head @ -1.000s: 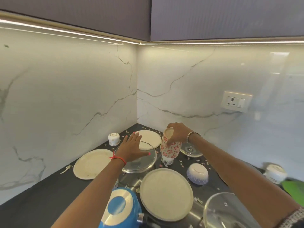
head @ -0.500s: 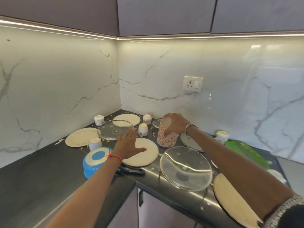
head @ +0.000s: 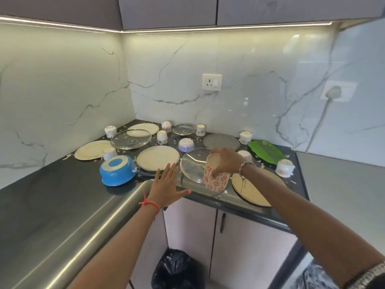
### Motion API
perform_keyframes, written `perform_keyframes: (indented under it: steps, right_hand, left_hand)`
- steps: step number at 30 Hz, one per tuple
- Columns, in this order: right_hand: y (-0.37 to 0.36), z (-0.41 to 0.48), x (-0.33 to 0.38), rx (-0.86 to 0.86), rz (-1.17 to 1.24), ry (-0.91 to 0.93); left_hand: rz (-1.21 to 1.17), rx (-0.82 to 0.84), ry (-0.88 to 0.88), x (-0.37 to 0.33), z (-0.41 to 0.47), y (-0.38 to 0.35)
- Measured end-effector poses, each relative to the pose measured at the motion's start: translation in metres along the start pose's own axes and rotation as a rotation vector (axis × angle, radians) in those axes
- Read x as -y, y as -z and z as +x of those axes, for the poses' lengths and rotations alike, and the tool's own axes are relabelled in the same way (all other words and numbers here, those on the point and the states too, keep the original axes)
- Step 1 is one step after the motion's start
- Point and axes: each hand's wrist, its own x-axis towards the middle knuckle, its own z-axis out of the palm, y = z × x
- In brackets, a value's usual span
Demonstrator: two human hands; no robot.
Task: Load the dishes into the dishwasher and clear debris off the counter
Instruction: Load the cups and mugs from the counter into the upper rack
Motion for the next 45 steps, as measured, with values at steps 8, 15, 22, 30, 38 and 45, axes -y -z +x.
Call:
perform_keyframes:
  steps: [8, 15, 22, 30, 38, 45]
  right_hand:
    - [-0.061, -0.142, -0.01, -0.006, -0.041, -0.145]
    - [-0.099, -0.265, -0.023, 0.064, -0.017, -0.286]
    - [-0.125, -0.355, -0.05, 0.101, -0.014, -0.376]
    - [-0.143, -0.449, -0.112, 0.124, 0.009, -0.491]
    - [-0.155, -0.505, -0.213, 0.127, 0.011, -0.565]
    - [-0.171, -0.491, -0.277, 0.081, 0.021, -0.714]
  left_hand:
    - [-0.064, 0.123, -0.087, -0.047, -0.122, -0.045]
    - [-0.088, 0.211, -0.164, -0.091, -0.224, -0.064]
    - [-0.096, 0.25, -0.234, -0.145, -0.277, -0.095]
    - [-0.206, 0.43, -0.377, -0.241, -0.307, -0.149]
    - [-0.171, 0.544, -0.397, -0.339, -0.306, -0.199]
    - [-0.107, 0.566, -0.37, -0.385, -0.297, -0.229]
